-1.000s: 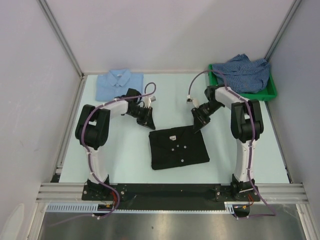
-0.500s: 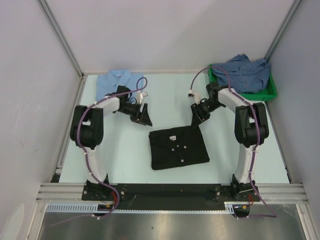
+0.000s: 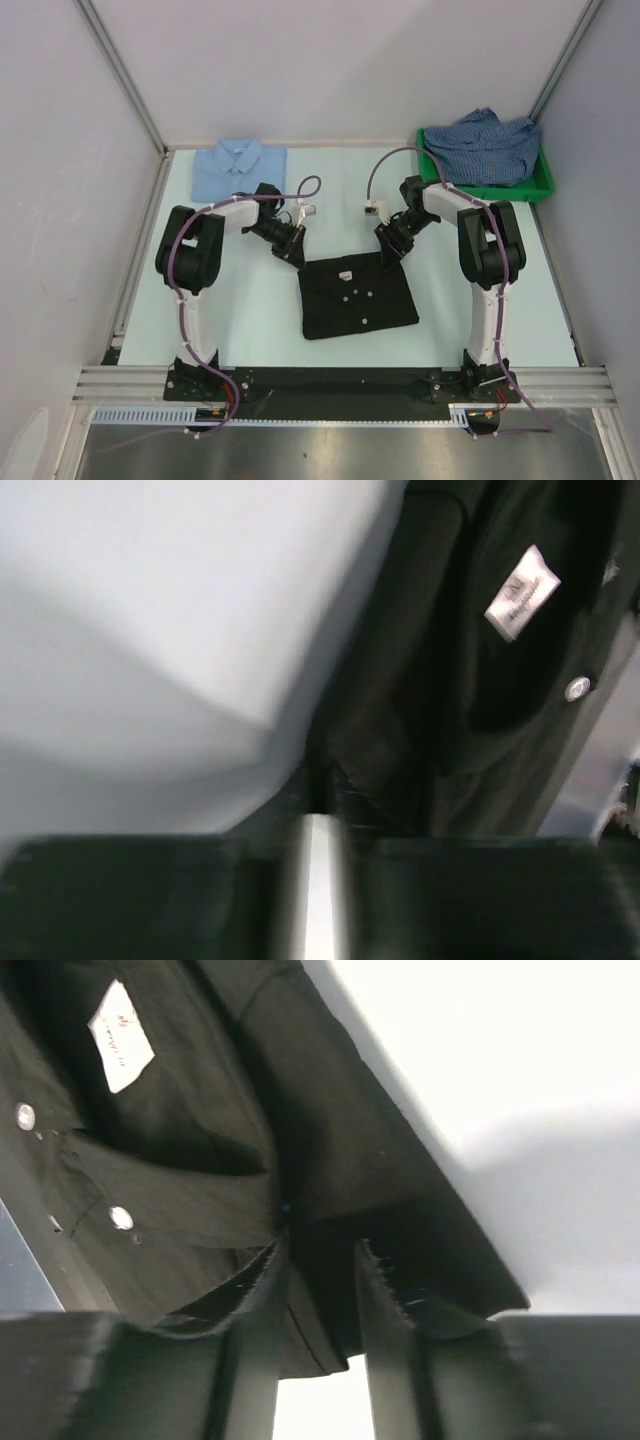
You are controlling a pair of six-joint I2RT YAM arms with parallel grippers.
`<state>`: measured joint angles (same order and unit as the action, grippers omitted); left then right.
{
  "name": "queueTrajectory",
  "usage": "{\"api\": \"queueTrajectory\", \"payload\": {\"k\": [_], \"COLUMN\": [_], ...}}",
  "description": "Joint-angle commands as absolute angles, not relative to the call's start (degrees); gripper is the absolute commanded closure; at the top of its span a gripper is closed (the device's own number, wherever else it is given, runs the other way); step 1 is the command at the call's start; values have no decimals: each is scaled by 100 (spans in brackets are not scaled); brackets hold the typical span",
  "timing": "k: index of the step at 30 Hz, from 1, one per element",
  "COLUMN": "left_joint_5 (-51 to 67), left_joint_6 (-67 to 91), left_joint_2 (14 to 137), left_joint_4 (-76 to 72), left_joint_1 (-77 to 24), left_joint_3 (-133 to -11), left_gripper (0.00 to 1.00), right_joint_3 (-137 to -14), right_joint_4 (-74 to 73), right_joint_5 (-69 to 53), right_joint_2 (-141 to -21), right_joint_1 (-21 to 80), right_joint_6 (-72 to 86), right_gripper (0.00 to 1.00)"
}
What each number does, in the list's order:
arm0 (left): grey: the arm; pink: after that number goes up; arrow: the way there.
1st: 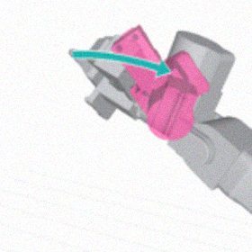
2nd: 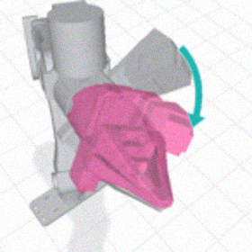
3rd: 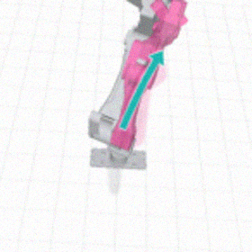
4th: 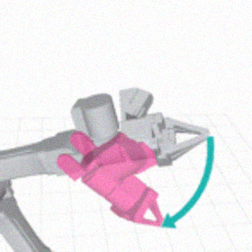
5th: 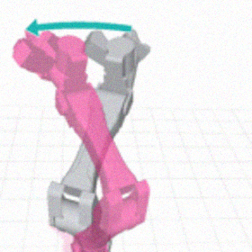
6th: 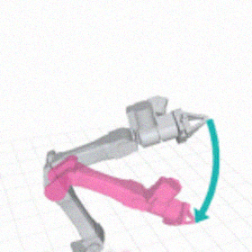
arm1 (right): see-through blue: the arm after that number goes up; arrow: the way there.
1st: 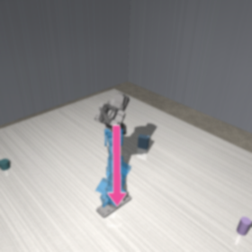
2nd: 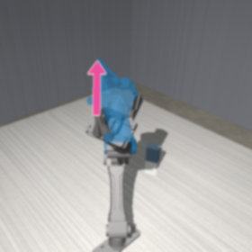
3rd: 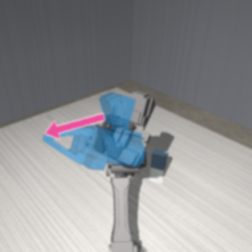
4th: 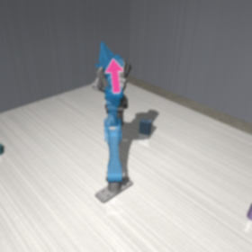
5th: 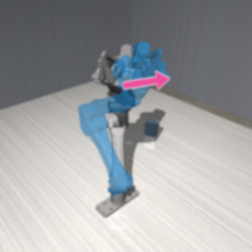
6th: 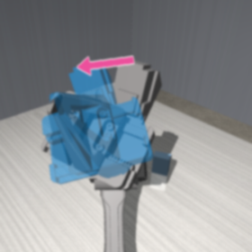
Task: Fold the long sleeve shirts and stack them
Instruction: Fold the shirt
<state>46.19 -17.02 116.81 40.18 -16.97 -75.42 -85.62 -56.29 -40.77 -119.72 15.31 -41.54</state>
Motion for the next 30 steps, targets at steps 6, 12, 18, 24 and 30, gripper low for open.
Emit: {"api": "queueTrajectory", "payload": {"k": [6,12,18,24,30], "left_joint_5": [4447,4412,4412,4499,5018], "left_joint_6": [-1714,-1345,-923,-852,-1519], "left_joint_2": [12550,12858,12613,12060,11066], "left_joint_4": [4280,4263,3779,3464,3514], "left_joint_1": [-1635,-1398,-1073,-897,-633], "left_joint_3": [-9076,-9668,-9229,-8519,-7849], "left_gripper": [100,100,95,57,42], "right_joint_3": [-9008,-9395,-9387,-9159,-8877], "right_joint_4": [-5336,-4264,-3718,-4323,-4640], "right_joint_5": [-4070,-3833,-3472,-4288,-4341], "right_joint_2": [-12287,-12331,-12200,-11716,-11698], "right_joint_1": [1573,1424,1327,1336,1415], "right_joint_6": [-4114,-2972,-2347,-2697,-3111], "right_gripper": [100,100,100,62,56]}}
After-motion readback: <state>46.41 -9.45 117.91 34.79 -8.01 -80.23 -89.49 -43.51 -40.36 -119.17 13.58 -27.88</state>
